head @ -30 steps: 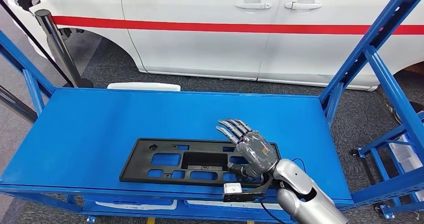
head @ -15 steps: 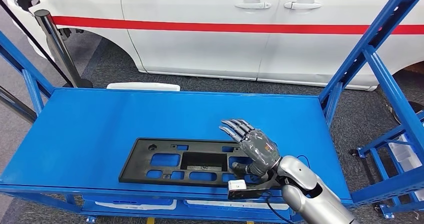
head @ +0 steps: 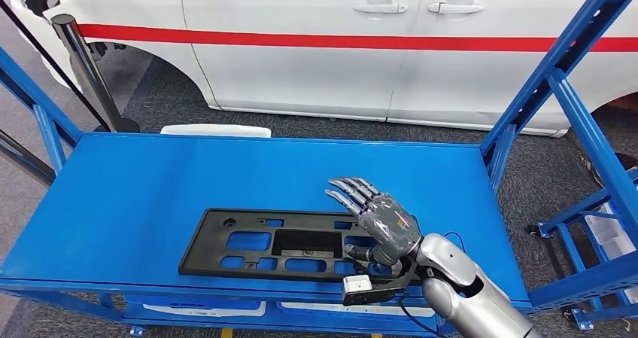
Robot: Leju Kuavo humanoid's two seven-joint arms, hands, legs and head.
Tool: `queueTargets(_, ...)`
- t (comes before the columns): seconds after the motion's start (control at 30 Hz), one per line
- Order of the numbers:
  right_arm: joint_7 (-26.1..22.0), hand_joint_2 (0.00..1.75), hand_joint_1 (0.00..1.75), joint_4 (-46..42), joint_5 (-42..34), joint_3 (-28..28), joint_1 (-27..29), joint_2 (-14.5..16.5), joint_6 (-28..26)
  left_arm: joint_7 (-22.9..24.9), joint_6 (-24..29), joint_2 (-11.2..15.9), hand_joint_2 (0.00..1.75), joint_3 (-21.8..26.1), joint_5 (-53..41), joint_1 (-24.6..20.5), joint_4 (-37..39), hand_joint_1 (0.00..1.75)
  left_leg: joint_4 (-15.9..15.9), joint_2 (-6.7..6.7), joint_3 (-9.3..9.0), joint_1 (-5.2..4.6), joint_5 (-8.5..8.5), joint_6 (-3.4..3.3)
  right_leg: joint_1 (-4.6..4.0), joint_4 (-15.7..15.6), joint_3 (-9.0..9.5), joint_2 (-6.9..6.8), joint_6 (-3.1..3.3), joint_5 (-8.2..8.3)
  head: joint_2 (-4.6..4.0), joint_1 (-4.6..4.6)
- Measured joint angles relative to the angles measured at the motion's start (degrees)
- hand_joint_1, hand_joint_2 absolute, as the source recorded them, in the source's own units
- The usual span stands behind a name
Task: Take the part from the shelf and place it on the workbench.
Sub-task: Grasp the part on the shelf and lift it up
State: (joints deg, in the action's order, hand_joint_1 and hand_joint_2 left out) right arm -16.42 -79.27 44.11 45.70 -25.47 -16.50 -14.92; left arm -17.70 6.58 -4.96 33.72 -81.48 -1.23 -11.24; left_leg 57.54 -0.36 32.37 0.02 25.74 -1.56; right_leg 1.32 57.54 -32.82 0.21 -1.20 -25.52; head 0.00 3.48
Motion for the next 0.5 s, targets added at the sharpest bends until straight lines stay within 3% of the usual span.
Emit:
queueTargets(0.27,-2.11,1.75,0.00,-4.19,0.67,0.46,3.54,0.02,-4.46,0.18,0.28,0.00,0.00,0.75,0.00,0.01,0.00,0.00,0.00,0.00,0.02,0.00,0.00,0.00,0.00,0.00,-0.01,-0.01,-0.03,-0.04,0.00,0.00)
queueTargets(0.5,-2.76,1.75,0.00,-6.76,0.72,1.00,6.36,0.02,-4.77,0.14,0.94,0.00,0.00,1.01,0.00,0.01,0.00,0.00,0.00,0.00,0.03,0.00,0.01,0.00,0.00,0.00,-0.02,0.00,-0.03,-0.05,0.00,0.00)
